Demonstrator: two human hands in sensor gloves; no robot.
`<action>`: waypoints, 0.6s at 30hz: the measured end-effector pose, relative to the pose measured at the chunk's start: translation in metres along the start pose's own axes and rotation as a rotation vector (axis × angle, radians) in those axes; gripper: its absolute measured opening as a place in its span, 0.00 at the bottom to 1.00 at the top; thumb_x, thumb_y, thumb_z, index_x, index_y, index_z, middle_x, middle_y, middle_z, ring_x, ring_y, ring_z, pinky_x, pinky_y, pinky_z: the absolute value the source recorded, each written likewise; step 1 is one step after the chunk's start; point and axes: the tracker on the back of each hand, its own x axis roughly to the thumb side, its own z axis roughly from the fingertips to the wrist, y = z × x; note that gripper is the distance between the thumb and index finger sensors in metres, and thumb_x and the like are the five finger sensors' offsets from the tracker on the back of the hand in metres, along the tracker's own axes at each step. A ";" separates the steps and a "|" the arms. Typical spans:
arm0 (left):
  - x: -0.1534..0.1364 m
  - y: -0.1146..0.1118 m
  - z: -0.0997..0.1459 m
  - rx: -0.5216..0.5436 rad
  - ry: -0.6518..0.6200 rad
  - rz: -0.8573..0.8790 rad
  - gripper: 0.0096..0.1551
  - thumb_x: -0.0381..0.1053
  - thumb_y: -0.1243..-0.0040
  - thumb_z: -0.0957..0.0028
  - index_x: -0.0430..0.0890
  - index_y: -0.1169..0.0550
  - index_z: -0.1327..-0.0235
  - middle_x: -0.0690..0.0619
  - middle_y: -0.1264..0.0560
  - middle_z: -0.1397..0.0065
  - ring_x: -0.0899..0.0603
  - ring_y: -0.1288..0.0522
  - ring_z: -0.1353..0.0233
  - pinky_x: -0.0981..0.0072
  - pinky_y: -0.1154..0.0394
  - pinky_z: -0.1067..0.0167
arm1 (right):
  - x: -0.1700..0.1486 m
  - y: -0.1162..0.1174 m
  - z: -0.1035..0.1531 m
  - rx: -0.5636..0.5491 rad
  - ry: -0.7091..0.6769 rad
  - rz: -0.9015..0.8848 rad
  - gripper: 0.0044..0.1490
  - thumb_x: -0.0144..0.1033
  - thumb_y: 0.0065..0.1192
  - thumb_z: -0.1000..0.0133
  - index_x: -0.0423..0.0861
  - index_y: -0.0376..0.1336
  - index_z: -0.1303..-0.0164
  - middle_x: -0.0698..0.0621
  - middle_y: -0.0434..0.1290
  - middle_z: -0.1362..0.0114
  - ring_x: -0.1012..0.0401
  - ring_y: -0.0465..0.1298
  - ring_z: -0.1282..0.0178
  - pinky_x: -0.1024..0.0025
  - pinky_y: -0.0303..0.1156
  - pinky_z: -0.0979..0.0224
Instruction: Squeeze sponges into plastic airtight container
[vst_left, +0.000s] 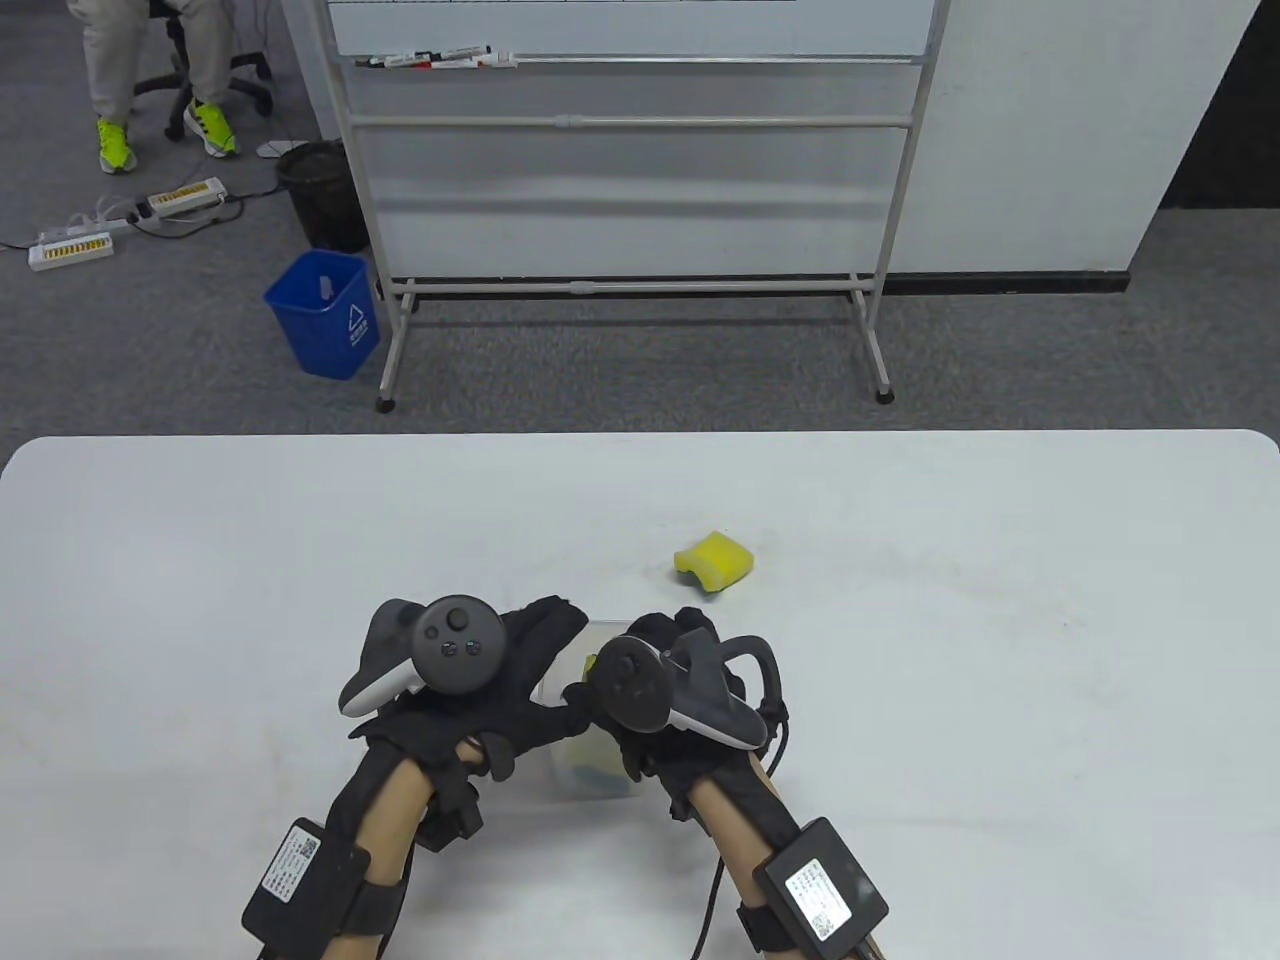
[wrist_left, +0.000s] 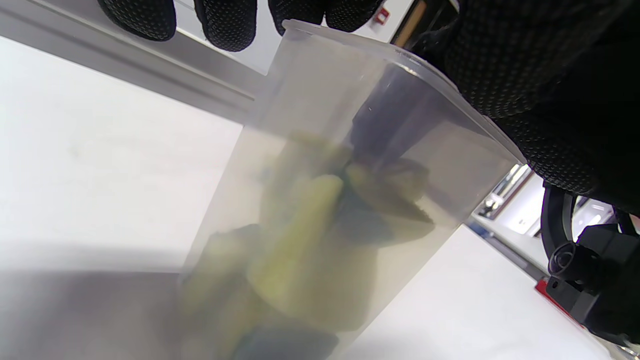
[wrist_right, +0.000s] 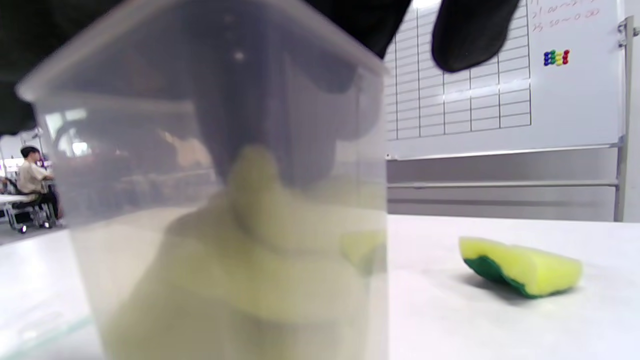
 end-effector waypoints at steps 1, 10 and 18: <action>0.000 0.000 0.000 -0.001 0.000 0.000 0.57 0.70 0.36 0.53 0.51 0.48 0.18 0.46 0.51 0.10 0.31 0.47 0.14 0.28 0.43 0.23 | 0.000 0.001 0.000 0.010 0.001 -0.001 0.38 0.61 0.50 0.48 0.52 0.80 0.47 0.55 0.82 0.32 0.58 0.71 0.25 0.37 0.57 0.19; 0.000 0.000 0.000 -0.001 0.005 -0.002 0.57 0.70 0.36 0.54 0.51 0.48 0.18 0.46 0.51 0.10 0.31 0.47 0.14 0.28 0.43 0.23 | -0.007 0.011 -0.006 0.204 0.026 -0.083 0.51 0.63 0.33 0.47 0.48 0.84 0.55 0.59 0.70 0.19 0.60 0.56 0.19 0.34 0.44 0.16; 0.000 -0.001 0.000 -0.002 0.005 0.005 0.57 0.70 0.36 0.53 0.51 0.48 0.18 0.46 0.51 0.10 0.31 0.47 0.14 0.28 0.43 0.23 | -0.014 0.009 -0.005 0.200 0.015 -0.222 0.46 0.61 0.43 0.44 0.43 0.85 0.59 0.58 0.71 0.21 0.59 0.56 0.19 0.34 0.45 0.17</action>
